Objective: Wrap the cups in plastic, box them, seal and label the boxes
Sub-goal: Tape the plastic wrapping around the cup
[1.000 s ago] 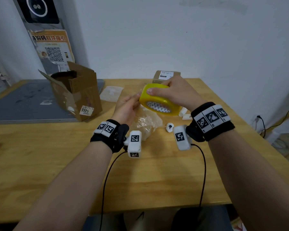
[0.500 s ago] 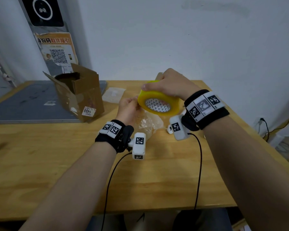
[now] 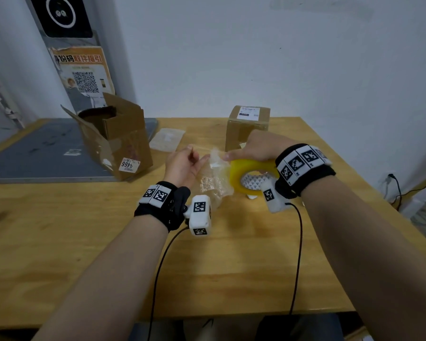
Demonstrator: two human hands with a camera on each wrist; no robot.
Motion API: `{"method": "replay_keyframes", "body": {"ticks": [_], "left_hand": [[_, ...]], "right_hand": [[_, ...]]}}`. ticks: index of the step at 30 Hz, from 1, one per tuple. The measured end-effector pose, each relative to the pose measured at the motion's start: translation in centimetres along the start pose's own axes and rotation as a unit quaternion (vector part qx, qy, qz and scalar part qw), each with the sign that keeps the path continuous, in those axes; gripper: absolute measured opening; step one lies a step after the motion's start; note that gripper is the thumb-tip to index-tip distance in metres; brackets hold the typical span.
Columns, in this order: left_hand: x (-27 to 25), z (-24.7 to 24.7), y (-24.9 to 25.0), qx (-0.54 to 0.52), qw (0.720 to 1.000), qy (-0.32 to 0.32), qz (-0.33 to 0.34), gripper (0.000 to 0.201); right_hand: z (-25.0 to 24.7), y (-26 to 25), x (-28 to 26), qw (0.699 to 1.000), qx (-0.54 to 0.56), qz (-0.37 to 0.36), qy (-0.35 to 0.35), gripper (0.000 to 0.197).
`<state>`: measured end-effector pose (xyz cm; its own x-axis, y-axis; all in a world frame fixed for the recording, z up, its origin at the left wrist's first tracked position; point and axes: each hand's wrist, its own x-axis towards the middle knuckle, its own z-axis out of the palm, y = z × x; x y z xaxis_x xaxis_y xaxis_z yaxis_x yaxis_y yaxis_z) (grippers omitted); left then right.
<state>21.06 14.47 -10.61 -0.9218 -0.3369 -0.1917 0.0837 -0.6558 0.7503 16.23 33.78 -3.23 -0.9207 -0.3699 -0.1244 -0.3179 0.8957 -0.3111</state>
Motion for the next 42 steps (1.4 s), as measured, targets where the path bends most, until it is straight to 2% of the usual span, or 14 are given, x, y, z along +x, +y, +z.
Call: {"method": "replay_keyframes", "body": {"ticks": [5, 11, 14, 16, 18, 21, 23, 28, 30, 34, 36, 39, 42], "left_hand": [[0.0, -0.7, -0.3, -0.078, 0.997, 0.009, -0.015, 0.019], [0.4, -1.2, -0.1, -0.084, 0.996, 0.022, -0.029, 0.019], [0.7, -1.2, 0.0, -0.029, 0.998, 0.047, -0.025, 0.024], [0.8, -1.2, 0.5, 0.050, 0.997, 0.065, -0.007, 0.026], [1.0, -1.5, 1.3, 0.150, 0.986, 0.074, 0.009, 0.026], [0.8, -2.3, 1.8, 0.247, 0.965, 0.079, -0.026, 0.027], [0.2, -2.6, 2.0, 0.256, 0.963, 0.062, -0.053, 0.025], [0.1, -3.5, 2.7, 0.283, 0.959, 0.017, -0.018, 0.005], [0.3, -4.3, 2.6, 0.268, 0.963, 0.007, -0.031, 0.002], [1.0, -6.5, 0.9, 0.236, 0.969, -0.020, -0.074, 0.029], [1.1, -7.0, -0.1, 0.207, 0.974, -0.023, -0.088, 0.037], [1.0, -6.8, -1.1, 0.194, 0.977, -0.025, -0.082, 0.036], [0.8, -6.5, -1.3, 0.285, 0.957, -0.009, -0.057, 0.023]], "right_hand": [[1.4, 0.1, 1.9, 0.999, 0.028, -0.005, -0.021, 0.072], [3.8, -1.0, 3.1, 1.000, -0.023, 0.003, -0.022, 0.062], [4.5, -0.8, 3.2, 0.999, -0.033, -0.002, -0.018, 0.062], [4.8, -0.6, 3.1, 0.999, -0.031, -0.002, -0.017, 0.063], [4.9, -0.6, 3.1, 0.999, -0.029, -0.003, -0.016, 0.061], [4.7, -0.7, 3.1, 0.999, -0.037, -0.003, -0.022, 0.063], [4.7, -0.8, 3.0, 0.999, -0.042, -0.004, -0.022, 0.063], [4.8, -0.8, 3.2, 0.999, -0.046, 0.002, -0.023, 0.063], [4.7, -0.9, 3.2, 0.999, -0.041, 0.010, -0.025, 0.066], [4.8, -0.9, 3.1, 0.999, -0.036, 0.008, -0.032, 0.070], [4.9, -1.1, 3.1, 0.998, -0.044, 0.008, -0.034, 0.069], [4.9, -1.2, 3.0, 0.998, -0.049, 0.007, -0.039, 0.066], [4.8, -1.3, 3.0, 0.998, -0.052, 0.002, -0.045, 0.065]]}}
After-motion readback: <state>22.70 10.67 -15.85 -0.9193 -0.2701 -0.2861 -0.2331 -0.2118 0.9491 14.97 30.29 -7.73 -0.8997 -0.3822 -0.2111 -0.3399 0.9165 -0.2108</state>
